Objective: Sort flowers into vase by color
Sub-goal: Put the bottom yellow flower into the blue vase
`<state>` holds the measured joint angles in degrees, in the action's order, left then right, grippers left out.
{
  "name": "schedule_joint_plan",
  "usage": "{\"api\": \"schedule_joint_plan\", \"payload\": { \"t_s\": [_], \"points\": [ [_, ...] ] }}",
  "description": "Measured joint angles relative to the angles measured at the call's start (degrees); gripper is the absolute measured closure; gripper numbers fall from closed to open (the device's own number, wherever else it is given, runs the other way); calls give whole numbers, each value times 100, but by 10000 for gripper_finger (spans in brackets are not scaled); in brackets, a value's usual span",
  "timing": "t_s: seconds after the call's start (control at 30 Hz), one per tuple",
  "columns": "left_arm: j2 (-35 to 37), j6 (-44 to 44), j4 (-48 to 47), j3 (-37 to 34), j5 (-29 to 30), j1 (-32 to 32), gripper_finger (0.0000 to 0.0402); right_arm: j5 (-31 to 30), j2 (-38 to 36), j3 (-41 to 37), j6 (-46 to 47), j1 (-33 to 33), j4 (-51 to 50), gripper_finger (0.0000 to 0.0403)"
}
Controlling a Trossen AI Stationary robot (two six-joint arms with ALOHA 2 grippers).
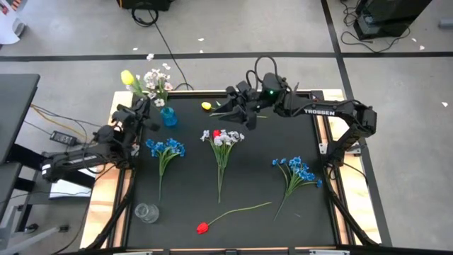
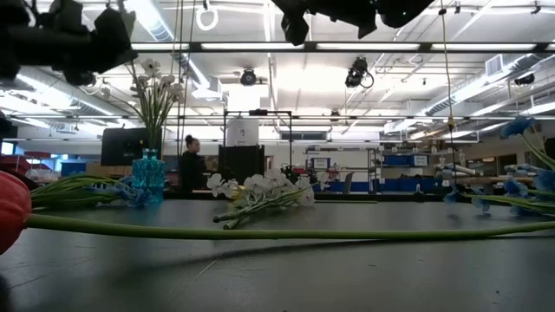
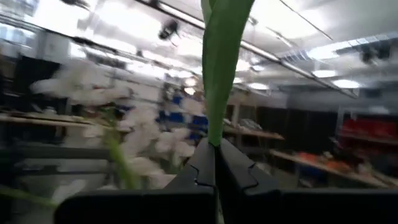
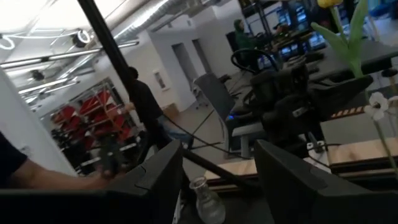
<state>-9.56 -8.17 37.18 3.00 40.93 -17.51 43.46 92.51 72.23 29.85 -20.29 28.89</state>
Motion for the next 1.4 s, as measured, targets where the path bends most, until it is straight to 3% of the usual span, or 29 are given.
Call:
{"api": "schedule_joint_plan", "payload": {
  "t_s": [0.2, 0.53, 0.8, 1.07, 1.4],
  "points": [
    [-24, -322, 276, -246, 341, -203, 398, 422, 0, 0, 18, -268, -31, 195],
    [-149, -41, 175, -251, 304, -998, 393, 534, 2, 0, -119, -658, -33, 195],
    [-572, 624, 276, -253, -479, -1626, 392, 619, 0, 0, -154, -813, -31, 195],
    [-1018, 668, 987, -247, -787, -1849, 391, 678, 0, 0, -156, -898, -31, 195],
    [-1692, 720, 959, -183, -841, -1850, 390, 680, 0, 0, -156, -1028, -31, 195]
  ]
}}
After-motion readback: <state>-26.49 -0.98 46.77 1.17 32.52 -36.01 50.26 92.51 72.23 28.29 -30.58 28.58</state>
